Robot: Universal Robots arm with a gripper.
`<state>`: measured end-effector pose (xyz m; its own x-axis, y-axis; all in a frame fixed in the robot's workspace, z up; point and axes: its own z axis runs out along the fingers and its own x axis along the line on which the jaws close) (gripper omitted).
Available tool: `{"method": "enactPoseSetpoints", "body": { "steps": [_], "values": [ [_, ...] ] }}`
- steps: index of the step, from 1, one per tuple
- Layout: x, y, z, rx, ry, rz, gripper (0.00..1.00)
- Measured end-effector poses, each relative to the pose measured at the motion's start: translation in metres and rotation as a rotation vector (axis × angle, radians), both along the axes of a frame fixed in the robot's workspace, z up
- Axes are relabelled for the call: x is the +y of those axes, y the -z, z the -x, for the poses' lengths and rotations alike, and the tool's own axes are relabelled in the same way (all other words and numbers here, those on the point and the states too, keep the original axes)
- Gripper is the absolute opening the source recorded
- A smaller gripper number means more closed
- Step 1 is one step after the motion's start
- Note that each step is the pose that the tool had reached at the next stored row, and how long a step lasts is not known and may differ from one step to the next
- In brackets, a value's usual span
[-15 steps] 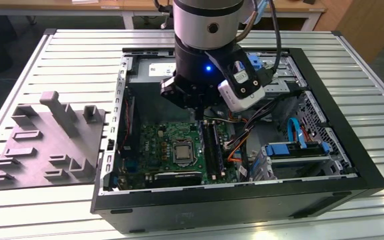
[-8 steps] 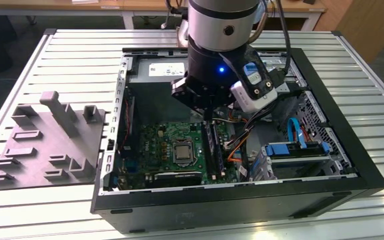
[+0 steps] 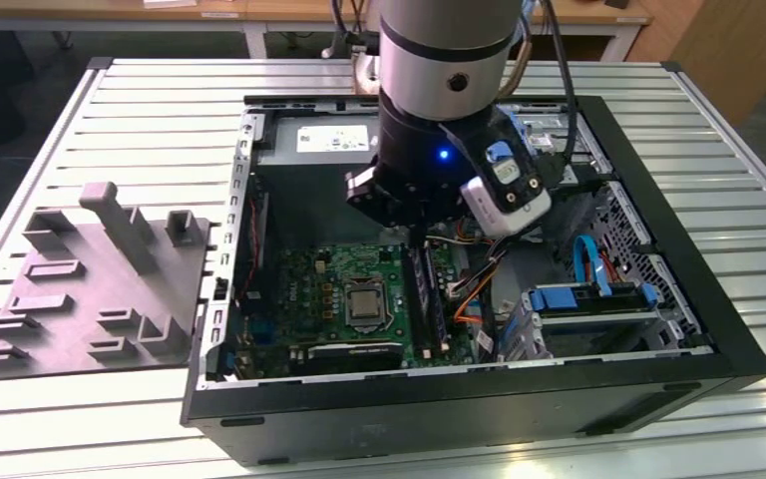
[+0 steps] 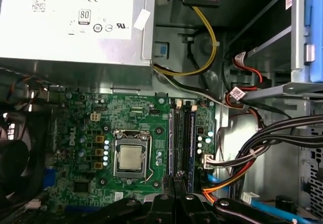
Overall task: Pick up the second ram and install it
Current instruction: 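Insert the second ram into the second slot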
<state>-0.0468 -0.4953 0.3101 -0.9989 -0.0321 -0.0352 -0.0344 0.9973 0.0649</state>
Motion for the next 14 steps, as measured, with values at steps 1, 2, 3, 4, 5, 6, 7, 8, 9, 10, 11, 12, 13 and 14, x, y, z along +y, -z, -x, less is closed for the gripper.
{"method": "enactPoseSetpoints", "body": {
  "steps": [1, 2, 3, 4, 5, 6, 7, 8, 9, 10, 11, 12, 13, 14],
  "values": [
    [-0.0001, 0.0019, 0.000, 0.0000, 0.000, 0.0000, 0.11],
    [-0.0002, 0.0038, 0.000, 0.0000, 0.000, -0.0001, 0.11],
    [-0.0004, 0.0056, 0.000, 0.0000, 0.000, -0.0001, 0.11],
    [-0.0007, 0.0073, 0.000, 0.0000, 0.000, 0.0000, 0.11],
    [-0.0009, 0.0091, 0.000, 0.0001, 0.000, 0.0000, 0.11],
    [-0.0012, 0.0109, 0.000, 0.0000, 0.000, -0.0001, 0.11],
    [-0.0014, 0.0127, 0.000, 0.0000, 0.000, 0.0000, 0.11],
    [-0.0014, 0.0147, 0.000, 0.0000, 0.001, 0.0000, 0.11],
    [-0.0015, 0.0165, 0.000, 0.0000, 0.002, 0.0000, 0.11],
    [-0.0015, 0.0183, 0.000, 0.0000, 0.003, -0.0001, 0.11],
    [-0.0015, 0.0201, 0.000, 0.0000, 0.003, 0.0000, 0.11],
    [-0.0015, 0.0219, 0.000, 0.0000, 0.003, 0.0000, 0.11],
    [-0.0015, 0.0236, 0.000, 0.0000, 0.003, 0.0000, 0.11],
    [-0.0015, 0.0255, 0.000, 0.0000, 0.003, -0.0001, 0.11]
  ]
}}
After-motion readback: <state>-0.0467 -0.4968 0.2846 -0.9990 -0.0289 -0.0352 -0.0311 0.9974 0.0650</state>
